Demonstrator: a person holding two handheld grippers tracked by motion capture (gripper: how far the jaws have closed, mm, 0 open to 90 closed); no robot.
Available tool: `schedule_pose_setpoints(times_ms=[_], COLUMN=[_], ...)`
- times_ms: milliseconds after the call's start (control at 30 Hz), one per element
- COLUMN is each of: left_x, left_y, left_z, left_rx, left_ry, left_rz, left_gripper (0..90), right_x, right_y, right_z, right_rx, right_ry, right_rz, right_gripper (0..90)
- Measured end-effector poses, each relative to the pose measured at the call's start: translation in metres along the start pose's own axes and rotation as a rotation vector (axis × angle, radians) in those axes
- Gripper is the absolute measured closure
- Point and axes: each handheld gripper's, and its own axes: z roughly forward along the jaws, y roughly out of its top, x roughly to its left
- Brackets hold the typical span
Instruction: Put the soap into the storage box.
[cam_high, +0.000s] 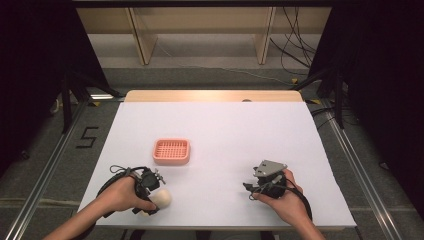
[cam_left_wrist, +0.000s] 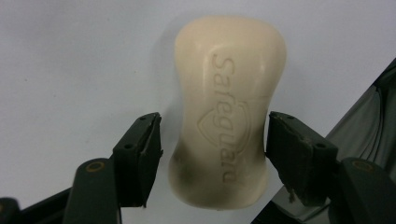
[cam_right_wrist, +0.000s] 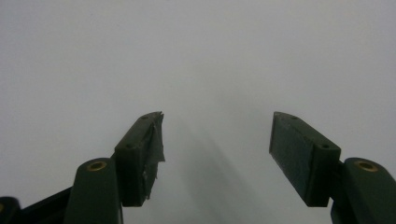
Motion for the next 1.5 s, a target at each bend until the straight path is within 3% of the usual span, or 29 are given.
schedule_pose_setpoints(times_ms=[300,333,500,1300,1500], left_x=[0.0020,0.0023,0.0016,0.0041,0.0031], left_y=[0.0012,0.0017,0.0027,0.0057,0.0051], left_z=[0.0056,0.0075,0.0082,0.0081,0.0080], left_rx=[0.018,0.026,0.029,0.045,0.042], left_ry=[-0.015,-0.011,-0.006,-0.016,-0.006], left_rz=[-0.016,0.001,0.002,-0.024,-0.001], left_gripper=[39.4,40.2,42.8,44.5,45.4], right_x=[0.0001,-0.0001,-0.0001,-0.0002,-0.0003], right_y=[-0.0001,-0.0002,-0.0003,-0.0006,-0.0006], right_z=[0.0002,0.0003,0.0000,0.0001,-0.0001], right_rx=[0.002,0.002,0.003,0.005,0.004], right_ry=[0.001,-0.002,-0.001,0.000,0.000], right_rz=[0.001,0.000,0.001,-0.002,-0.001], right_gripper=[35.7,35.7,35.6,35.6,35.6])
